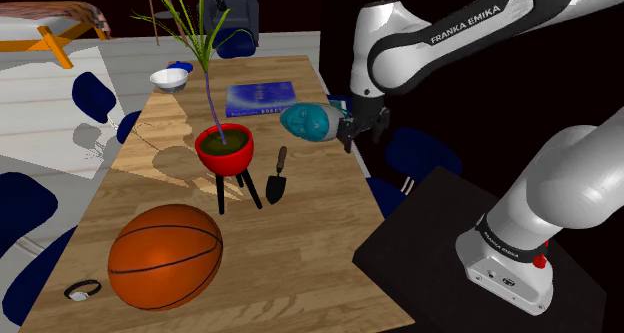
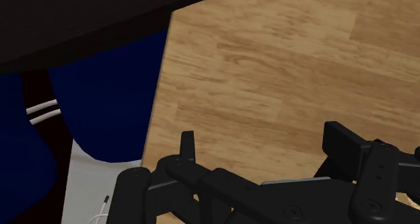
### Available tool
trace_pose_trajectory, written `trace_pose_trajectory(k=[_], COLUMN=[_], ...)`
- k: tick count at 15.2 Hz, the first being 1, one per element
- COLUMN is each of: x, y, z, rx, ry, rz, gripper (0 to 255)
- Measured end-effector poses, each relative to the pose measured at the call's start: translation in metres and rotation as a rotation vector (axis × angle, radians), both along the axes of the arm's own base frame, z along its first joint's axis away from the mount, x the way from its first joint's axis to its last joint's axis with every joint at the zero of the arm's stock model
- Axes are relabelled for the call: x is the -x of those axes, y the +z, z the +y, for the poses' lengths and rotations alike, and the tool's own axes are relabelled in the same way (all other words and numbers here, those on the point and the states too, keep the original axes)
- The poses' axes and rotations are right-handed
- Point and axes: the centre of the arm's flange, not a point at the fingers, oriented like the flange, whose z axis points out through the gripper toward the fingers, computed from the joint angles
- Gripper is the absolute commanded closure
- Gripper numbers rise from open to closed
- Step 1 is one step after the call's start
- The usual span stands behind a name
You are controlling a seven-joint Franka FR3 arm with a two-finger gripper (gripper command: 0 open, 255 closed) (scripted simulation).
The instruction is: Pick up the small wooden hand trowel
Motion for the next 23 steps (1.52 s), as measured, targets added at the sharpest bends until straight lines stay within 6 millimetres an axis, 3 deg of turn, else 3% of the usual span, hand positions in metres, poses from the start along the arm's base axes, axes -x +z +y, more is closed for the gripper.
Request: trace_pose_trajectory(k=[12,23], x=[-0.090,-0.191], y=[-0.102,-0.183], z=[0.053,0.092], rx=[-0.046,-0.089], ry=[-0.127,-0.244], rz=[-0.089,-0.171], gripper=[0,0])
